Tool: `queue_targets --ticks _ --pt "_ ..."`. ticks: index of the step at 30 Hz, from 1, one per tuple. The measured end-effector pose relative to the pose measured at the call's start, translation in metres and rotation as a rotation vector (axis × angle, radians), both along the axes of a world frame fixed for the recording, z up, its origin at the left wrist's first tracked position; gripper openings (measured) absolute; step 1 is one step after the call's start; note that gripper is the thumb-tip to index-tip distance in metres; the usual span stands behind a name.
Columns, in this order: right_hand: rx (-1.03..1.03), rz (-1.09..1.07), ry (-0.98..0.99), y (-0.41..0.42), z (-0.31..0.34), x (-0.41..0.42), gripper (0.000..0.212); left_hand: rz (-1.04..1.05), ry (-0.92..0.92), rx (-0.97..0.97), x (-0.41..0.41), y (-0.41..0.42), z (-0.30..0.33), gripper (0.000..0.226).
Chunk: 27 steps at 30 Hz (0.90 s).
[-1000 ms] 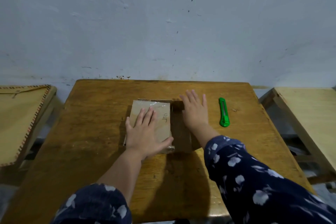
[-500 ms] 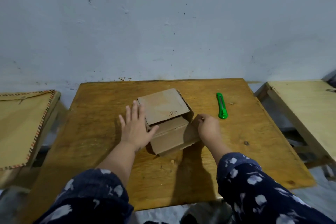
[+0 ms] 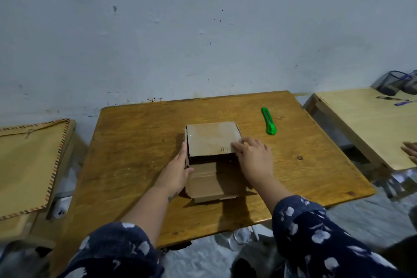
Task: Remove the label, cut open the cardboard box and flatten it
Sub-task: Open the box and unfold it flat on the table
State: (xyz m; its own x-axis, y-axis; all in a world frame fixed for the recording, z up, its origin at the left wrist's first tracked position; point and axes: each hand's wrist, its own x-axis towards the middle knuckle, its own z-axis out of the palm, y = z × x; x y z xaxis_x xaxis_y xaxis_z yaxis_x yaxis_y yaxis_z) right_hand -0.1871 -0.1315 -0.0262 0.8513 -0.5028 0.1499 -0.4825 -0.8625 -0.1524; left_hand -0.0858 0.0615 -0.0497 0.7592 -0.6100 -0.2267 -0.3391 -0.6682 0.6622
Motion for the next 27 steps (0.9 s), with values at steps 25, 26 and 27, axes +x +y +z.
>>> queue_targets --ticks 25,26,27 --pt "0.518 -0.106 -0.379 -0.071 -0.005 0.162 0.075 0.061 -0.182 0.097 0.019 -0.005 -0.005 0.081" --pt "0.531 -0.105 -0.403 -0.077 -0.005 0.168 0.075 0.067 -0.187 0.118 0.021 -0.006 -0.006 0.08" --pt "0.555 -0.116 -0.441 -0.084 -0.005 0.173 0.072 0.072 -0.184 0.136 0.024 -0.007 -0.007 0.08"
